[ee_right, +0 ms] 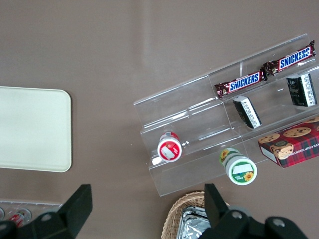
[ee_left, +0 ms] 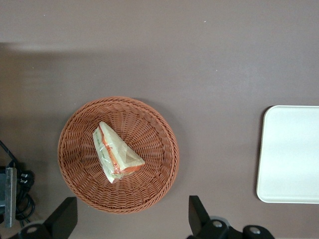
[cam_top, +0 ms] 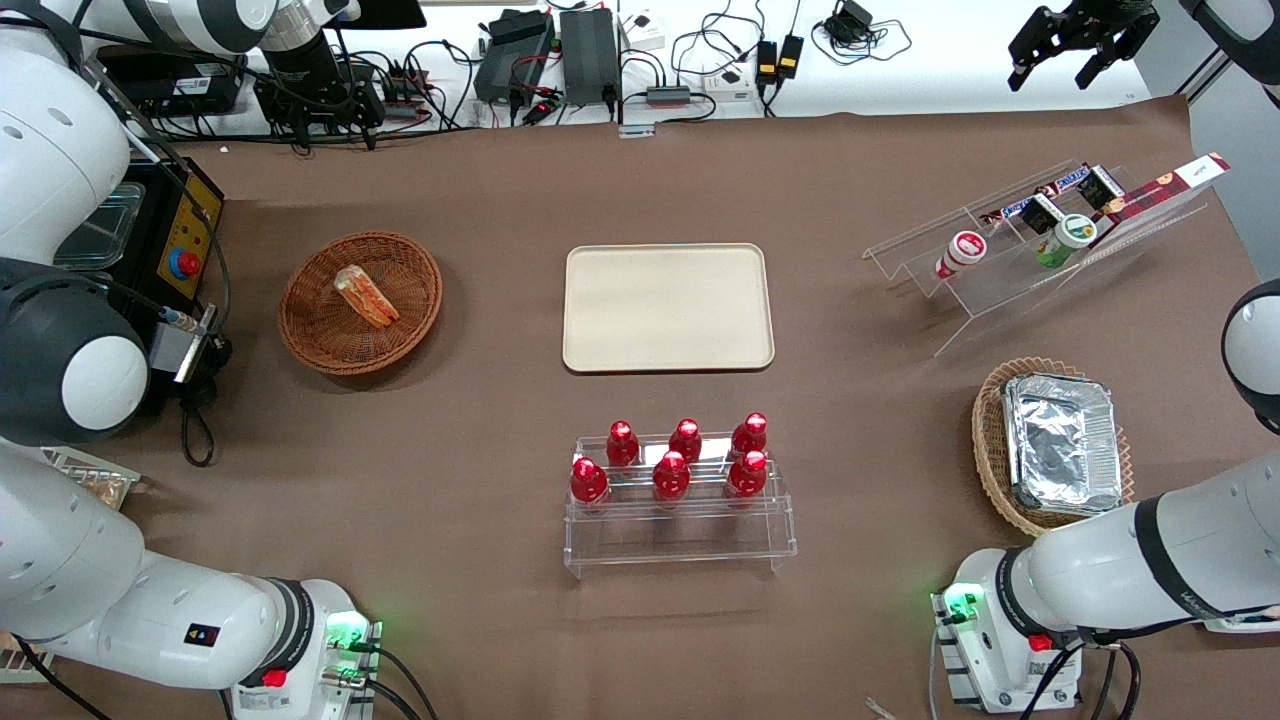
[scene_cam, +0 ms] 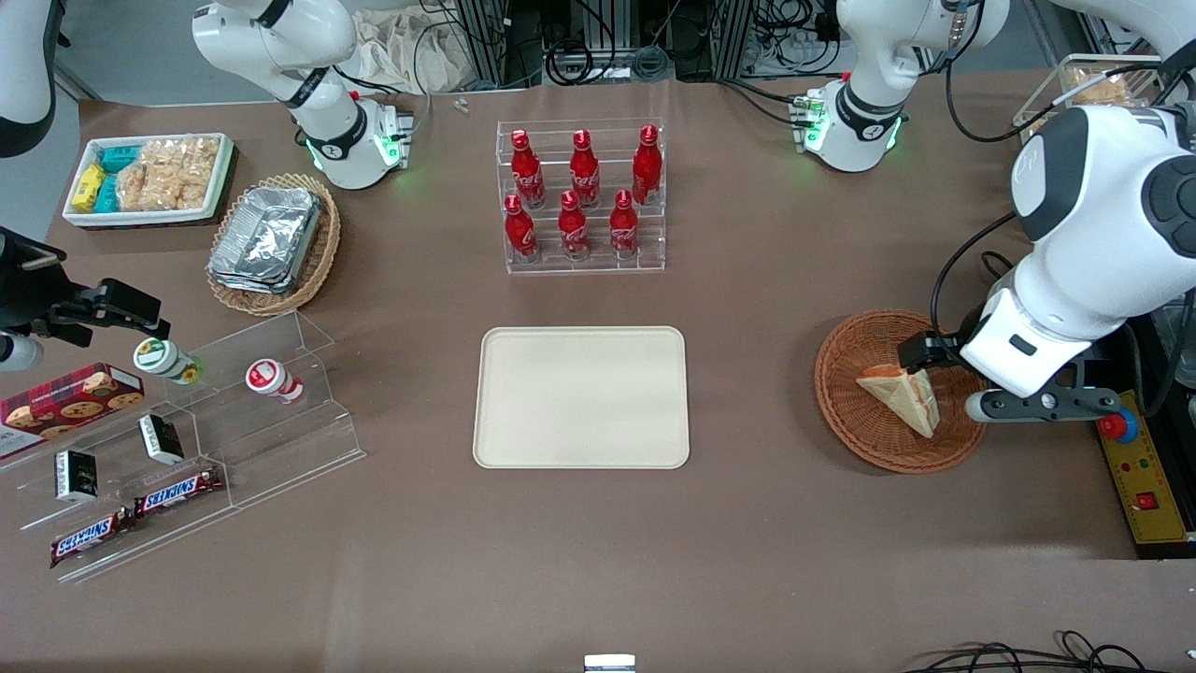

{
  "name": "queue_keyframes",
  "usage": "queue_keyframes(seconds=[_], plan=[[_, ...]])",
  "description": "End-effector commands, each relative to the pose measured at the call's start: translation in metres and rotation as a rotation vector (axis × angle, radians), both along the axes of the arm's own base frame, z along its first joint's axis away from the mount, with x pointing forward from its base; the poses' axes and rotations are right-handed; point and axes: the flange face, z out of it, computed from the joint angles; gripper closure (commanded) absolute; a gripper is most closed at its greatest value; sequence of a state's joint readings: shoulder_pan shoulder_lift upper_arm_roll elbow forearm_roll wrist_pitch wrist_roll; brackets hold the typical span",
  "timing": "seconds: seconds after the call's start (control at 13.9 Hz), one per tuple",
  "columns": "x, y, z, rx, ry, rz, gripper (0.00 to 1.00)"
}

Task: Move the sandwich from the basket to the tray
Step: 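Move the left gripper over the wrapped sandwich in the wicker basket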

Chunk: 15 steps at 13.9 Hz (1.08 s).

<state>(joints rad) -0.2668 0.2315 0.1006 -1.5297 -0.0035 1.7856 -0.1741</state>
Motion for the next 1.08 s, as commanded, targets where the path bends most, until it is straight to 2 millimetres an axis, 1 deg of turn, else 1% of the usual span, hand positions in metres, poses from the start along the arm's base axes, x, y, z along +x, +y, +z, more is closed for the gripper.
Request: queue_keyframes(seconds=[0.0,0.14,0.36,0.5,0.58,0.65,0.79,0.94,1.01], plan=[[0.002,-0.001,0.005,0.017,0.006,-0.008,0.0],[0.002,-0.001,0.005,0.014,0.007,-0.009,0.0],[0.004,0.0,0.0,0.02,0.015,0.0,0.0],[0.004,0.005,-0.015,0.023,0.033,0.078,0.0],[0.004,0.007,-0.022,0.025,0.044,0.147,0.0],[0.005,0.008,-0.035,0.033,0.062,0.211,0.0],[0.005,0.009,-0.046,0.042,0.073,0.355,0.0],[0.002,0.01,-0.067,0.052,0.069,0.441,0.0],[0.0,0.013,-0.081,0.069,0.06,0.47,0.0]])
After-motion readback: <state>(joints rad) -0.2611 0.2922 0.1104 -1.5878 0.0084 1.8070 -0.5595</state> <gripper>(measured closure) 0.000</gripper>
